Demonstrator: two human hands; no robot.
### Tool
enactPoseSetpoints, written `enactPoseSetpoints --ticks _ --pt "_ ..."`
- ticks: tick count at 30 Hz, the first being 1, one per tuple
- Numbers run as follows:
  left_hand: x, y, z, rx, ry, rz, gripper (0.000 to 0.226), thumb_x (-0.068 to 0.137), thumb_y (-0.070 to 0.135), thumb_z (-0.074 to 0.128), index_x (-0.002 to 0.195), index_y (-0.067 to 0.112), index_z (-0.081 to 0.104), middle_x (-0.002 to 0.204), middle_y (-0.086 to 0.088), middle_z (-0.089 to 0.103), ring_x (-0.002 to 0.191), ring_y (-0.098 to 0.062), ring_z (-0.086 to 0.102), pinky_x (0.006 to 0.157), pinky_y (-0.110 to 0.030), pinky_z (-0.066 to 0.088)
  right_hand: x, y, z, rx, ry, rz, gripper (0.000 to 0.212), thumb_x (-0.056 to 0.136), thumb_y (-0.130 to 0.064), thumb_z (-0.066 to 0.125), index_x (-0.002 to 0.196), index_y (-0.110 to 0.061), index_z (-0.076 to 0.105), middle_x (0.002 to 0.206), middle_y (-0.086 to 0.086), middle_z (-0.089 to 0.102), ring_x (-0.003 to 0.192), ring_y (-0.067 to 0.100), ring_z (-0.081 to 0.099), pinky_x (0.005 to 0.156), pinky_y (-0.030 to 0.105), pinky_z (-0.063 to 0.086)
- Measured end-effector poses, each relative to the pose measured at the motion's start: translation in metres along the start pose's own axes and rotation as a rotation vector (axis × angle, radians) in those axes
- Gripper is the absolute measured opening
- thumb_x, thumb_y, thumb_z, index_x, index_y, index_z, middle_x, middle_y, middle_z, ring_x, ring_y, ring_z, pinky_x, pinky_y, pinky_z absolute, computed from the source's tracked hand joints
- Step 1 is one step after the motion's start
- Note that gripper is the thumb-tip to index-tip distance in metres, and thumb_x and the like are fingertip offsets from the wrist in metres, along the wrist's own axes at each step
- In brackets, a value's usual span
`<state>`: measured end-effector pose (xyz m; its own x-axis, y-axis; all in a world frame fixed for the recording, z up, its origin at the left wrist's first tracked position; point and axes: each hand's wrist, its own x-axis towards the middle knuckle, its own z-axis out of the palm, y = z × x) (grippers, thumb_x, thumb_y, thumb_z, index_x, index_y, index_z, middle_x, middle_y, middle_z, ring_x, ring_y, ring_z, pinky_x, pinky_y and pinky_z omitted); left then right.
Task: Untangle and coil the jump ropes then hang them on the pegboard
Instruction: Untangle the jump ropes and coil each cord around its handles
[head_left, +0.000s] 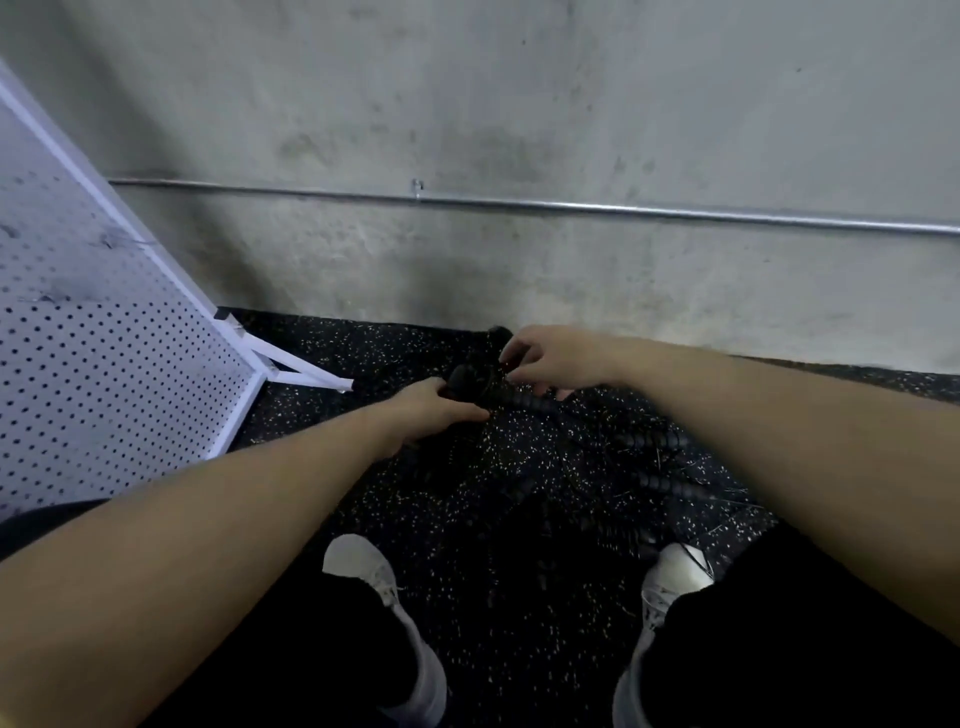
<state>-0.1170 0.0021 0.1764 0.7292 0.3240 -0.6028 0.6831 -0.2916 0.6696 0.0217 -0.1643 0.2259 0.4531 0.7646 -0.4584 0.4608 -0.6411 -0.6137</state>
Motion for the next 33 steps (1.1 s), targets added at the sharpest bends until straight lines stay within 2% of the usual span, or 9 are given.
enactPoseSetpoints --ticks 7,12,17,20,22,24,27,29,33 --pt "0.064 -0.063 -0.005 0.068 0.005 -0.140 0.066 0.079 0.037 0.085 0.134 0.014 0.057 0.129 -0.006 0.063 0.111 -0.023 0.061 0.102 -0.036 0.050 0.073 0.041 0.046 0.050 -0.070 0.158 0.034 0.103 -0.025 0.057 0.135 -0.018 0.052 0.119 0.007 0.064 0.089 0.020 0.068 0.077 0.041 0.062" --pt "0.090 -0.100 0.011 0.282 -0.041 -0.214 0.072 0.084 0.040 0.078 0.142 0.016 0.043 0.133 -0.007 0.057 0.113 -0.026 0.057 0.097 -0.037 0.050 0.110 0.069 0.085 0.084 -0.114 0.185 0.034 0.101 -0.023 0.058 0.134 -0.018 0.054 0.117 0.010 0.065 0.089 0.023 0.070 0.062 0.033 0.059" --pt "0.113 -0.136 0.032 0.370 -0.181 -0.334 0.092 0.079 0.043 0.083 0.151 0.010 0.036 0.143 -0.011 0.052 0.125 -0.029 0.055 0.104 -0.037 0.049 0.135 0.091 0.105 0.120 -0.162 0.215 0.030 0.101 -0.024 0.057 0.131 -0.018 0.054 0.107 0.003 0.061 0.091 0.022 0.071 0.061 0.033 0.057" --pt "0.121 -0.145 0.040 0.378 -0.260 -0.388 0.066 0.085 0.040 0.081 0.135 0.011 0.050 0.117 -0.010 0.062 0.099 -0.026 0.064 0.080 -0.033 0.053 0.147 0.099 0.110 0.129 -0.180 0.241 0.028 0.101 -0.024 0.057 0.129 -0.020 0.054 0.109 0.003 0.061 0.090 0.022 0.070 0.069 0.037 0.062" --pt "0.128 -0.148 0.040 0.380 -0.221 -0.366 0.044 0.088 0.042 0.077 0.115 0.014 0.058 0.090 -0.008 0.064 0.076 -0.023 0.063 0.068 -0.031 0.052 0.155 0.102 0.111 0.147 -0.179 0.251 0.026 0.101 -0.024 0.057 0.127 -0.021 0.054 0.112 0.004 0.062 0.086 0.020 0.069 0.071 0.038 0.062" --pt "0.138 -0.147 0.037 0.363 -0.121 -0.317 0.037 0.092 0.045 0.071 0.106 0.012 0.062 0.082 -0.005 0.064 0.071 -0.021 0.061 0.066 -0.029 0.051 0.162 0.102 0.113 0.169 -0.177 0.250 0.025 0.101 -0.023 0.056 0.126 -0.022 0.054 0.111 0.003 0.062 0.086 0.019 0.068 0.071 0.036 0.061" --pt "0.155 -0.144 0.031 0.373 0.056 -0.238 0.032 0.098 0.040 0.060 0.112 0.011 0.062 0.106 -0.006 0.066 0.090 -0.022 0.060 0.079 -0.032 0.049 0.171 0.103 0.116 0.188 -0.169 0.238 0.027 0.101 -0.022 0.056 0.127 -0.020 0.055 0.105 -0.001 0.061 0.085 0.018 0.068 0.064 0.032 0.057" --pt "0.166 -0.141 0.028 0.416 0.141 -0.198 0.031 0.097 0.037 0.059 0.118 0.014 0.060 0.124 -0.008 0.057 0.104 -0.025 0.058 0.089 -0.036 0.049 0.176 0.104 0.117 0.180 -0.131 0.227 0.026 0.100 -0.021 0.056 0.126 -0.018 0.058 0.098 -0.001 0.062 0.078 0.017 0.064 0.061 0.029 0.054" --pt "0.188 -0.139 0.029 0.414 0.158 -0.198 0.040 0.095 0.032 0.060 0.130 0.015 0.049 0.133 -0.010 0.045 0.115 -0.032 0.052 0.094 -0.043 0.049 0.188 0.109 0.115 0.223 -0.105 0.252 0.023 0.099 -0.019 0.055 0.121 -0.017 0.061 0.107 0.014 0.070 0.080 0.022 0.063 0.060 0.030 0.052"
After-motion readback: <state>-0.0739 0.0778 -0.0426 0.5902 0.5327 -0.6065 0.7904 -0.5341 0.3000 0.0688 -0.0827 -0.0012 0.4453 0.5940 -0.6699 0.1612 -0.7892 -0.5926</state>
